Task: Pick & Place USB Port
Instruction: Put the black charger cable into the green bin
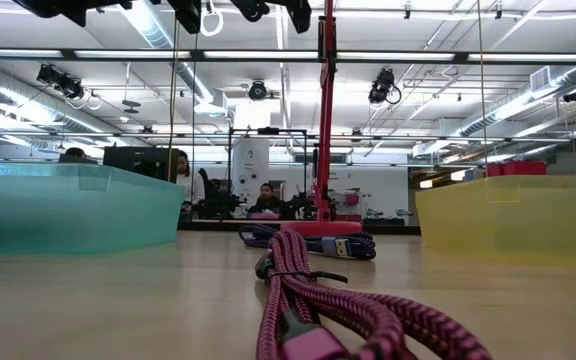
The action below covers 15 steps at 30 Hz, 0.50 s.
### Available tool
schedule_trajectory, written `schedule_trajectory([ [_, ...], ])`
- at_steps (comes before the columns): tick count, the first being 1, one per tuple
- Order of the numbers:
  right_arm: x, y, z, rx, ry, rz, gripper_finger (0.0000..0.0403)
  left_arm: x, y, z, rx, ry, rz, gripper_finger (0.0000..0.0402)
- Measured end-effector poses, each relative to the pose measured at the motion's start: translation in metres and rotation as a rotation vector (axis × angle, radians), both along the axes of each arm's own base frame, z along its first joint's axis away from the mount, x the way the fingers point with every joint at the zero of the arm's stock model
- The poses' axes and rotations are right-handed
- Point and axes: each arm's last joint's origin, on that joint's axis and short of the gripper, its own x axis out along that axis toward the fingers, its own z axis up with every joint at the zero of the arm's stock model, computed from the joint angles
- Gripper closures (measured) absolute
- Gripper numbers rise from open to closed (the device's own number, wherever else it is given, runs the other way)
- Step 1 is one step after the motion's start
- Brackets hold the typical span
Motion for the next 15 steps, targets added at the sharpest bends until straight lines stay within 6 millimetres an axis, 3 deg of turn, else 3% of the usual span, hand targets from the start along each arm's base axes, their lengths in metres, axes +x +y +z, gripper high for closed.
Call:
schedule_trajectory([
  [7, 0.0018, 0.0045, 0.0033, -0.013, -0.053, 0.008, 0.0375, -0.0012, -0.0004, 0.0037, 0.002, -0.028, -0.002, 0.0282],
  [12, 0.0021, 0.0027, 0.0038, -0.022, -0.059, -0.007, 0.0375, -0.0011, -0.0001, 0.0038, 0.004, -0.028, 0.002, 0.0338],
  [15, 0.0025, 0.0010, 0.0044, -0.034, -0.066, -0.010, 0.0375, -0.0010, 0.0003, 0.0038, 0.006, -0.028, 0.019, 0.0339],
])
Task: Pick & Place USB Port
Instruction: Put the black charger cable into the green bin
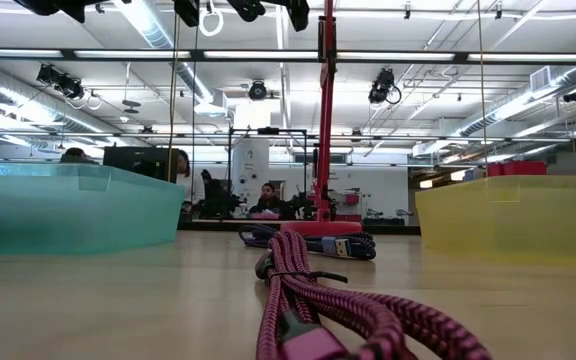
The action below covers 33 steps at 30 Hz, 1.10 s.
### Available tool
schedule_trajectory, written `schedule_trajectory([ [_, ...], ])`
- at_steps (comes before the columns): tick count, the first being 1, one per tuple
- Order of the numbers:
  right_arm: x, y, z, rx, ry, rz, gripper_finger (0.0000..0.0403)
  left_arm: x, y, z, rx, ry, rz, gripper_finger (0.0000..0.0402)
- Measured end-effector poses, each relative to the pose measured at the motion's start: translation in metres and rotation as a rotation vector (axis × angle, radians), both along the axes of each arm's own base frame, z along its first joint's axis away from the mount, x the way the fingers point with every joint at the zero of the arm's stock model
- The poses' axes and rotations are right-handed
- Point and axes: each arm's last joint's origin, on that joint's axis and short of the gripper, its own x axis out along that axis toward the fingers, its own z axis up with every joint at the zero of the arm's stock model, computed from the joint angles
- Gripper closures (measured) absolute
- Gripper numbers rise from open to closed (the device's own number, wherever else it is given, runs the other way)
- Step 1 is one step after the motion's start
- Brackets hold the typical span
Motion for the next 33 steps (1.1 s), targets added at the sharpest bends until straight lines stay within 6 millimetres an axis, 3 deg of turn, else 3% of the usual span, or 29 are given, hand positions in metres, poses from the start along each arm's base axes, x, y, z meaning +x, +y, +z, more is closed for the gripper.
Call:
schedule_trajectory([
  [4, 0.000, -0.005, 0.000, -0.008, 0.003, -0.012, 0.0373, 0.000, 0.001, -0.001, -0.012, 0.020, 0.032, 0.0339],
  [11, -0.002, -0.022, -0.003, -0.012, 0.043, -0.077, 0.0262, 0.002, 0.005, -0.017, -0.034, 0.178, 0.167, 0.0339],
  [16, -0.008, -0.038, -0.015, -0.014, 0.190, -0.234, 0.0220, -0.003, 0.007, -0.032, -0.060, 0.349, 0.237, 0.0340],
  [21, -0.014, -0.051, -0.023, -0.003, 0.288, -0.312, 0.0222, -0.019, 0.008, -0.045, -0.102, 0.534, 0.315, 0.0340],
  [27, -0.017, -0.058, -0.027, 0.001, 0.331, -0.329, 0.0250, -0.047, 0.006, -0.047, -0.202, 0.651, 0.324, 0.0340],
  [33, -0.017, -0.062, -0.027, -0.002, 0.331, -0.337, 0.0274, -0.082, 0.005, -0.066, -0.346, 0.944, 0.400, 0.0341],
])
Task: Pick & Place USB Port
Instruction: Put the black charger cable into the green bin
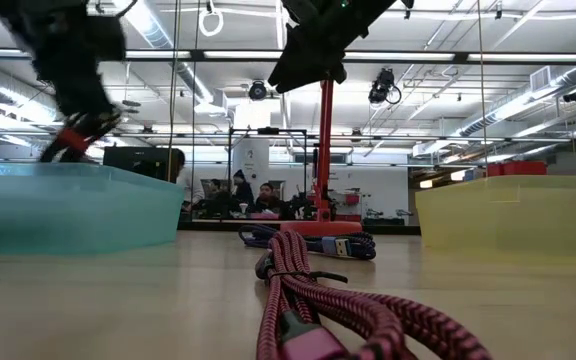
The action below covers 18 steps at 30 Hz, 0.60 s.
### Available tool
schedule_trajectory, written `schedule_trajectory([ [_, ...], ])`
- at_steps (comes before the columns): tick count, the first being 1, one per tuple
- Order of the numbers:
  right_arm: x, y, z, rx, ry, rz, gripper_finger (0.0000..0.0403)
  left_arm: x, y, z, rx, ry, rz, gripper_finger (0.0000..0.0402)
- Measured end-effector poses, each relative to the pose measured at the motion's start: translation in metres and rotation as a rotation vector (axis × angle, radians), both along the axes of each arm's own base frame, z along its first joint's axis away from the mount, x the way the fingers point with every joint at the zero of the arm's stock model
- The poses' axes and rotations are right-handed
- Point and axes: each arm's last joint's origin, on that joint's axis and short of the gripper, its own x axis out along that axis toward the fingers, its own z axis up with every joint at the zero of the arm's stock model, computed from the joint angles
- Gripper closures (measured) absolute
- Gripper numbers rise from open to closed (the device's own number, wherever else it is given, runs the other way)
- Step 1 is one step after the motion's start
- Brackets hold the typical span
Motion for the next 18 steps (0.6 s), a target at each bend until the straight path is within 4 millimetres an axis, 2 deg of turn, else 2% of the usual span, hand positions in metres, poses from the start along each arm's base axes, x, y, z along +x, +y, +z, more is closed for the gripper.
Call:
schedule_trajectory([
  [5, 0.000, -0.003, 0.001, -0.001, -0.008, -0.005, 0.0284, -0.015, -0.001, -0.013, -0.072, 0.207, 0.064, 0.0342],
  [11, 0.001, -0.003, 0.002, 0.001, -0.020, -0.008, 0.0283, -0.018, -0.004, -0.017, -0.193, 0.268, 0.039, 0.0350],
  [18, 0.001, -0.002, 0.002, 0.024, -0.026, -0.014, 0.0283, -0.020, -0.005, -0.019, -0.225, 0.302, 0.016, 0.0323],
])
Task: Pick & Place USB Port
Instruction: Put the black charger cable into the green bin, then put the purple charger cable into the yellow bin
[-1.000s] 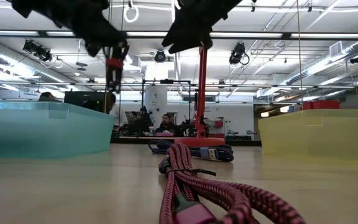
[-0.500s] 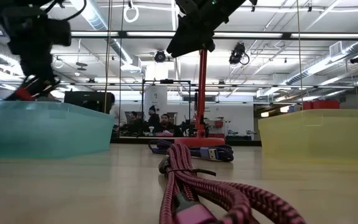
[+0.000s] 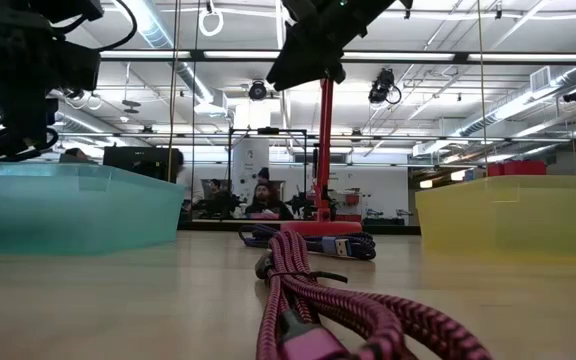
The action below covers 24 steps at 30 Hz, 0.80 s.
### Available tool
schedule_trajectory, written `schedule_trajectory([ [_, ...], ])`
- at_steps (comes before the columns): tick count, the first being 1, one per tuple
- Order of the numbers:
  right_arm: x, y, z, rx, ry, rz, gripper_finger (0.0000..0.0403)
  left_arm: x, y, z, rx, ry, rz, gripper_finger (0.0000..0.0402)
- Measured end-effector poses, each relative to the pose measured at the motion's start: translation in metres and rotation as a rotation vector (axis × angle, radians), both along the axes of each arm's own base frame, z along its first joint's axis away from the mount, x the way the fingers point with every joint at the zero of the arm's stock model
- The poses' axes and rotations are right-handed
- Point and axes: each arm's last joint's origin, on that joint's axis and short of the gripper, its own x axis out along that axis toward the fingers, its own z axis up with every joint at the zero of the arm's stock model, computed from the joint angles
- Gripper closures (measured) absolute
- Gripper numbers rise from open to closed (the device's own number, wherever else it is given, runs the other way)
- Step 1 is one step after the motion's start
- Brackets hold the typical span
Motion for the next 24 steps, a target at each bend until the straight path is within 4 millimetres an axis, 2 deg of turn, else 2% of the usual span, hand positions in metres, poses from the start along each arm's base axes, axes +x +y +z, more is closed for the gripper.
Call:
schedule_trajectory([
  [6, 0.000, 0.001, 0.000, 0.025, -0.004, 0.018, 0.0282, 0.000, 0.001, 0.000, 0.017, 0.001, 0.007, 0.0304],
  [14, 0.002, 0.008, -0.004, 0.051, -0.008, 0.019, 0.0282, 0.001, 0.001, 0.000, 0.034, -0.011, 0.000, 0.0254],
  [21, -0.002, 0.034, -0.040, 0.187, 0.010, 0.106, 0.0282, 0.011, 0.001, 0.008, 0.102, -0.154, -0.097, 0.0230],
  [24, -0.008, 0.050, -0.062, 0.234, 0.032, 0.127, 0.0282, 0.018, 0.002, 0.012, 0.140, -0.239, -0.136, 0.0230],
])
